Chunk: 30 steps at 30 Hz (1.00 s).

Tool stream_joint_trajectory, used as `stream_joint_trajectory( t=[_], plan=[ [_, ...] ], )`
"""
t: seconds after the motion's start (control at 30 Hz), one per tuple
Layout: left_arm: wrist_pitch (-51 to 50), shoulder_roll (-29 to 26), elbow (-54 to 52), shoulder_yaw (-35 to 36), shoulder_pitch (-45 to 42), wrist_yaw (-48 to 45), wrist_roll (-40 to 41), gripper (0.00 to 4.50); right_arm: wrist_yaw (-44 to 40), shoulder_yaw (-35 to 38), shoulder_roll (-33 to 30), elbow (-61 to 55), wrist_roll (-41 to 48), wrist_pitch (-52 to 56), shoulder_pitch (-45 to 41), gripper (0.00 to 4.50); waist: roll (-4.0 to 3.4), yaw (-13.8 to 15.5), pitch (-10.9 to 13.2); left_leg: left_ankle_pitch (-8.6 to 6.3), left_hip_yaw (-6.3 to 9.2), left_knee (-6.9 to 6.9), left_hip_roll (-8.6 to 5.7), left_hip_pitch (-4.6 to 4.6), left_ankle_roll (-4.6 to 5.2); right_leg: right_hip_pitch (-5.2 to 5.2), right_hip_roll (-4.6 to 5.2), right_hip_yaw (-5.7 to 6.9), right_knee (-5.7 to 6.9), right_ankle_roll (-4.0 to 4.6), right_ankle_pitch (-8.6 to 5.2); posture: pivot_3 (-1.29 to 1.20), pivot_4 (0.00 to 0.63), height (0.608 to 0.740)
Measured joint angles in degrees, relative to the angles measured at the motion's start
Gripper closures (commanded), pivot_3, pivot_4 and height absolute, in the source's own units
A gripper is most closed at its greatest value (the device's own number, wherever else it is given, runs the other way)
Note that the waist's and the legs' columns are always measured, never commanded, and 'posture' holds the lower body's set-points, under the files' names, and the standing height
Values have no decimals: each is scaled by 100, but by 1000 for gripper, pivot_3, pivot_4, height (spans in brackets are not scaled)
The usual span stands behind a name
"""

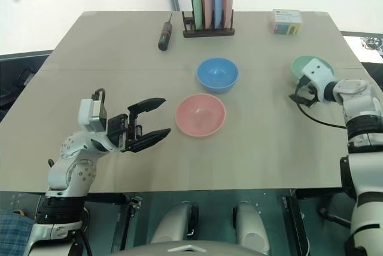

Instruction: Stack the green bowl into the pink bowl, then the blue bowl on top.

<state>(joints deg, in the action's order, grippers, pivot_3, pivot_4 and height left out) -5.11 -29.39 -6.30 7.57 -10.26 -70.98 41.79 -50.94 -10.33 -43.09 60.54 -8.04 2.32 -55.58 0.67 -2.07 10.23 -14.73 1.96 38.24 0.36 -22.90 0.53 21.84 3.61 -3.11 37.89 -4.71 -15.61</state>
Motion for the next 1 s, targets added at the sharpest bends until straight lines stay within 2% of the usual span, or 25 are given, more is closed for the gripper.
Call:
stream_joint_trajectory(
  t=[0.03, 0.1, 0.17, 0.2, 0.23, 0.3, 0.37, 0.63, 0.77, 0.8, 0.87, 0.97, 1.0],
  plan=[
    [-39, 0, -7, 30, 36, 22, 3, 0, -18, -30, 89, 317, -76, -53, -201, 766, 0, -21, 0, 0, 1, -2, 1, 1, 0, 3, 0, -5, 0, 0, 0, 0, 150, 740],
    [-86, 0, -40, 36, 44, 64, 4, 0, 10, -124, 162, 713, -285, -141, -490, 1670, -1, -36, 0, 0, 3, -3, 1, 1, 0, 3, 1, -5, 0, 0, 0, 0, 150, 740],
    [-86, -1, -86, 74, 76, 101, 3, 0, 25, -191, 216, 961, -433, -238, -646, 2316, -2, -38, 1, 0, 3, -4, 0, 2, 0, 4, 1, -6, 2, 0, 0, 0, 150, 740],
    [-85, -1, -141, 98, 124, 135, 3, 0, 16, -221, 264, 1074, -513, -298, -728, 2846, -3, -39, 2, 0, 3, -4, 1, 3, 0, 4, 1, -6, 3, 0, 0, 0, 150, 740],
    [-87, -1, -187, 100, 165, 147, 3, 0, 12, -224, 291, 1138, -546, -334, -782, 3134, -4, -41, 3, 0, 3, -4, 1, 3, 0, 4, 1, -7, 3, 0, 0, 0, 150, 740],
    [-90, -2, -256, 109, 236, 195, 3, 0, 2, -224, 298, 1217, -625, -430, -832, 3997, -5, -40, 3, 0, 4, -4, 1, 3, 0, 4, 1, -7, 4, 0, 0, 0, 150, 740],
    [-99, -2, -294, 129, 304, 240, 3, 0, 30, -213, 288, 1243, -676, -555, -893, 4471, -5, -39, 3, 0, 5, -4, 1, 4, 0, 4, 1, -6, 5, 0, 0, 0, 150, 740],
    [-97, -1, -321, 137, 338, 270, 0, 0, -3, -235, 311, 1268, -867, -935, -941, 4471, -14, -40, 8, 0, 4, -4, 0, 5, -1, 5, 1, -7, 6, 0, 0, 0, 150, 740],
    [-85, 2, -320, 135, 325, 260, -2, 0, -635, -224, 336, 780, -751, -1202, -945, 4471, -24, -63, 14, 0, 7, -6, 2, 5, -1, 10, 0, -15, 8, -1, 1, 0, 150, 740],
    [-83, 3, -320, 134, 317, 256, -2, 0, -929, -211, 371, 428, -631, -1149, -936, 4471, -30, -78, 18, 0, 9, -6, 3, 6, 0, 11, 0, -17, 9, -1, 1, 0, 150, 740],
    [-81, 7, -319, 122, 299, 250, -5, 0, -1652, -215, 404, -1103, -279, -821, -710, 4471, -46, -98, 28, 0, 14, -8, 6, 4, 0, 18, 0, -16, 14, -1, 1, 0, 150, 740],
    [-79, 14, -318, 114, 259, 246, -5, 0, -2298, -238, 391, -3231, 178, -36, -217, 4471, -46, -36, 28, -1, 32, -16, 10, -4, -1, 21, 0, -1, 9, -1, 0, 0, 150, 740],
    [-80, 16, -310, 114, 234, 246, -7, 0, -2574, -329, 390, -4504, 438, 572, 96, 4471, -46, -16, 28, -1, 38, -16, 12, -11, -1, 24, 1, 4, 7, 0, 0, 0, 150, 740]
  ],
)
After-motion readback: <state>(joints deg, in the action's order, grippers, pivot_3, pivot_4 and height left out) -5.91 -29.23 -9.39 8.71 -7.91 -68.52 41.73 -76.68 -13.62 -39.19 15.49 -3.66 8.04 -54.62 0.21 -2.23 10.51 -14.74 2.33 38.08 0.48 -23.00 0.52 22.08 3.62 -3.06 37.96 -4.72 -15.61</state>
